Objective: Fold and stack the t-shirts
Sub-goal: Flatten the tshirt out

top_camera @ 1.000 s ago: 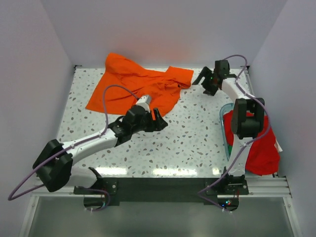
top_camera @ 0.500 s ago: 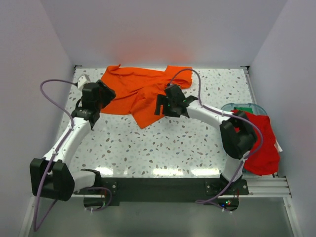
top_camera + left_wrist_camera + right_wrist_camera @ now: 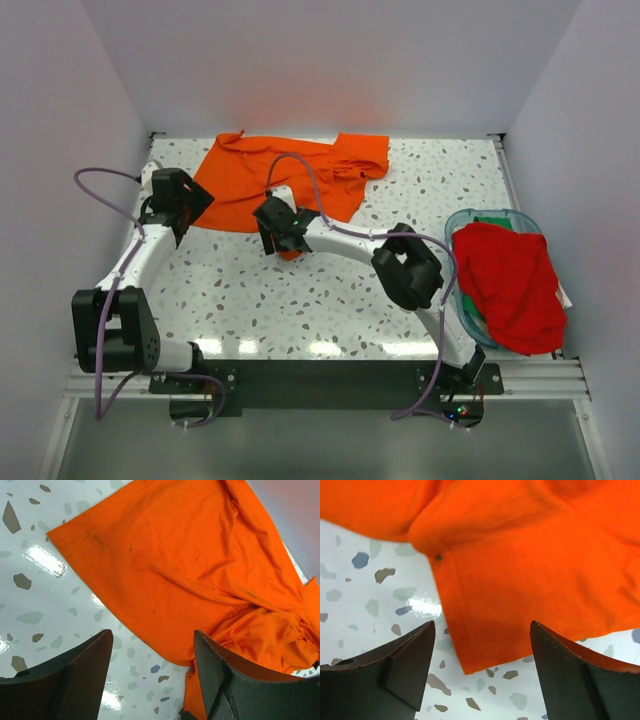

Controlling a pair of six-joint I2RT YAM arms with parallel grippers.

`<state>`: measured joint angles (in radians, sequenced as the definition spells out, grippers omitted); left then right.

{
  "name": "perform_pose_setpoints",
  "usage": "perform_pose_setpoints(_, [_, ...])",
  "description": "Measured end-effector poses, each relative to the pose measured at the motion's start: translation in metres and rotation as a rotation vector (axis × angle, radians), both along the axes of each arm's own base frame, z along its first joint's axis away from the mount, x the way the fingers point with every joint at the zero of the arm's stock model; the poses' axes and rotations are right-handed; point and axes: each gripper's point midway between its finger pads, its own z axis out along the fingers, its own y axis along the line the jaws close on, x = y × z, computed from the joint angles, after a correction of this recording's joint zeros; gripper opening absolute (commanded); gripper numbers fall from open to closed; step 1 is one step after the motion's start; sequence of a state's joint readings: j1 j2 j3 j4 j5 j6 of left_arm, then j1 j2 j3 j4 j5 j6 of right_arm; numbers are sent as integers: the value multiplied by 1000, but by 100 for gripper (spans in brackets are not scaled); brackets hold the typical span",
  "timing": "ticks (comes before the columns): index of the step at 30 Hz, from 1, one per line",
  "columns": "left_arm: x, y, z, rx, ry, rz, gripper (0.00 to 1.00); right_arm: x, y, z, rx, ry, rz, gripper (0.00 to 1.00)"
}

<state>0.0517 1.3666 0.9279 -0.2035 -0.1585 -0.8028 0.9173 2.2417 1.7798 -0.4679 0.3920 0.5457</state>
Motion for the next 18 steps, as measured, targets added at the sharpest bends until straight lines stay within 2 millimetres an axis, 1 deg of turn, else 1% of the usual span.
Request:
perform_pose_setpoints(1, [0, 0, -5, -2, 13, -3, 70, -4, 5, -3, -20, -6, 15, 77])
perform_pose_setpoints(3, [1, -1, -12, -5, 33, -7, 70, -11, 7, -10, -48, -3, 30, 74])
perform_pose_setpoints(6, [1, -2, -18, -11, 48, -12, 68, -16, 1, -21, -83, 8, 34, 66])
perform_pose_setpoints(7, [1, -2, -19, -12, 49, -14, 68, -15, 0, -21, -83, 4, 32, 55])
perform_pose_setpoints(9, [1, -3, -19, -14, 50, -15, 66, -15, -3, -21, -80, -1, 30, 38])
perform_pose_setpoints(10, [2, -3, -20, -15, 50, -16, 66, -15, -5, -22, -80, -3, 28, 24])
perform_pose_setpoints(13, [2, -2, -23, -17, 58, -15, 64, -16, -12, -22, -88, -10, 21, 8])
perform_pose_setpoints(16, [2, -2, -29, -18, 75, -14, 61, -23, -27, -22, -108, -11, 13, 2])
perform_pose_setpoints(18, [1, -2, -32, -19, 83, -14, 61, -32, -44, -22, -130, 3, 8, 1])
